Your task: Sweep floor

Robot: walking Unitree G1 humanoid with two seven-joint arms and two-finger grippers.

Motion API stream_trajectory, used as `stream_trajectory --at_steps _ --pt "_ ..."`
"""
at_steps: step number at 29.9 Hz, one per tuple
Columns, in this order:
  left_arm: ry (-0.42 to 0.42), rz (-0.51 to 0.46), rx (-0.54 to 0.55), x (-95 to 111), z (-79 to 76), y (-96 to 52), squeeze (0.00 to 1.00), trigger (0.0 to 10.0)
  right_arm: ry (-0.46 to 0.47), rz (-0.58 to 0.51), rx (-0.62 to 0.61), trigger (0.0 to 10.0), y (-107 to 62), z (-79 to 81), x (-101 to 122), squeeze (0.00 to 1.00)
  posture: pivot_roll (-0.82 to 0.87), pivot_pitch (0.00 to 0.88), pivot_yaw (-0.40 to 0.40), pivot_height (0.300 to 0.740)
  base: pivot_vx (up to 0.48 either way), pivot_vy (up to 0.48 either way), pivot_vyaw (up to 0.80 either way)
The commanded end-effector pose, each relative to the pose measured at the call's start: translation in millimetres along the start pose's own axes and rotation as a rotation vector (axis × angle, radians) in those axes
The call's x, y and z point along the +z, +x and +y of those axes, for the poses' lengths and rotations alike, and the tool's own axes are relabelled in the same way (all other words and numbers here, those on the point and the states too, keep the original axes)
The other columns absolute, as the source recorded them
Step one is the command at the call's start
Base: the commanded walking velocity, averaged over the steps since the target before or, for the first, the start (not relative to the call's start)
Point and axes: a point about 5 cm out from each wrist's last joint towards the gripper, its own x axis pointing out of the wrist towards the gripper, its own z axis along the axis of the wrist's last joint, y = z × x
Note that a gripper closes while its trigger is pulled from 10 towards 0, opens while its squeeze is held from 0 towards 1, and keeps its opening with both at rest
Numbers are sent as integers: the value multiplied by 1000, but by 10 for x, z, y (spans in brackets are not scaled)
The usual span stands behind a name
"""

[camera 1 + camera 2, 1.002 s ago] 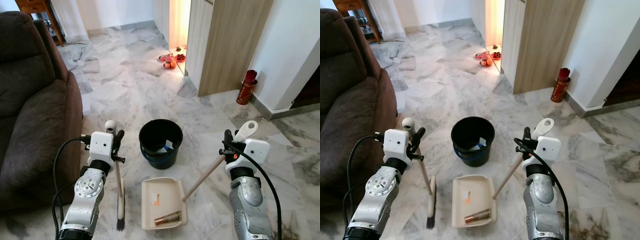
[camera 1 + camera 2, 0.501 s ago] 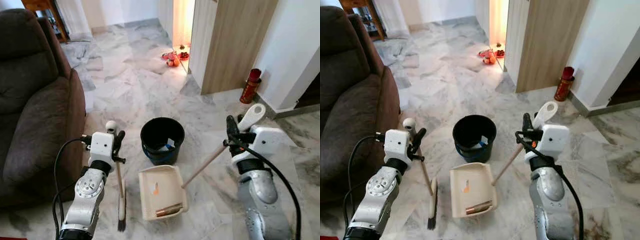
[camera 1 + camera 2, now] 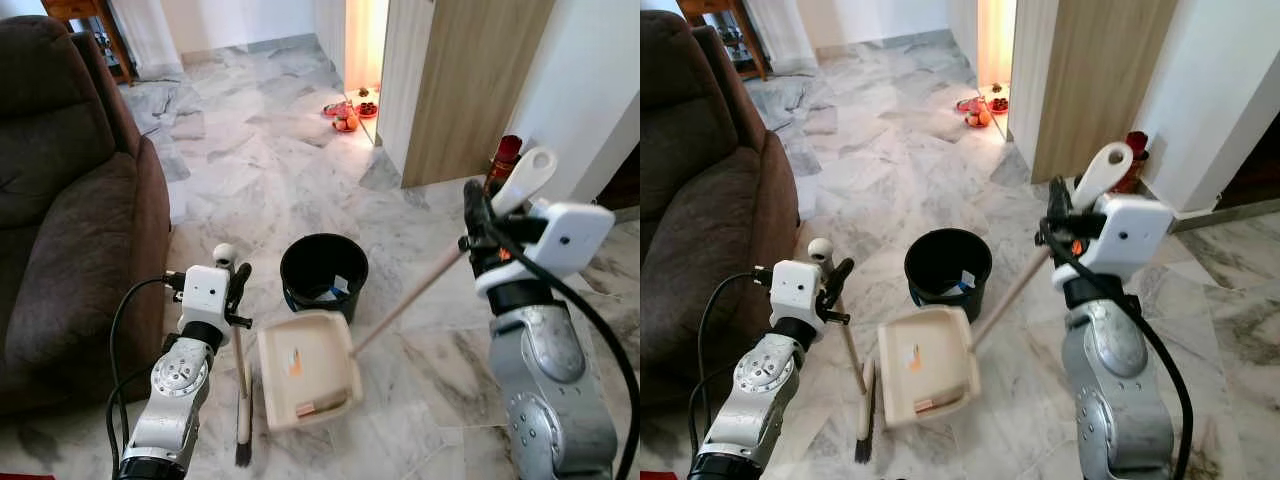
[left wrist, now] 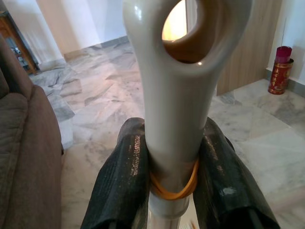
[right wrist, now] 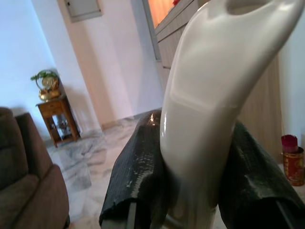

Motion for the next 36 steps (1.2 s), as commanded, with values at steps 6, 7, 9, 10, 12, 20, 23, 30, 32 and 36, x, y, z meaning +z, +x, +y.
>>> stream_trajectory --at_steps 6,7,9,10,12,20,23,30,32,36 --pt "21 -52 10 94 46 31 0 10000 43 -154 23 10000 27 148 316 0 66 92 64 740 0 0 0" --pt "20 -53 10 97 47 32 0 10000 42 -158 24 10000 32 157 331 0 67 93 64 740 0 0 0" --pt "26 -61 17 108 55 33 0 10000 35 -175 27 10000 40 181 362 0 66 94 66 740 0 0 0" --pt "26 -63 18 110 59 31 0 10000 40 -175 28 10000 46 199 357 0 66 94 66 740 0 0 0" --pt "31 -71 23 122 64 26 0 10000 51 -166 26 10000 49 226 326 0 68 95 65 740 0 0 0" --pt "41 -77 33 126 80 19 0 10000 71 -178 24 10000 70 264 332 0 68 101 70 740 337 0 0" --pt "43 -80 38 128 81 16 0 10000 69 -197 17 10000 83 253 371 0 69 98 70 740 352 0 0" --pt "52 -92 78 137 138 2 0 10000 49 -226 28 10000 107 274 419 0 72 84 65 740 355 0 0" --pt "55 -96 83 140 143 1 0 10000 52 -226 32 10000 108 287 413 0 72 83 64 740 356 0 0" --pt "56 -103 90 147 145 5 0 10000 59 -227 39 10000 118 305 412 0 69 78 63 740 359 0 0"
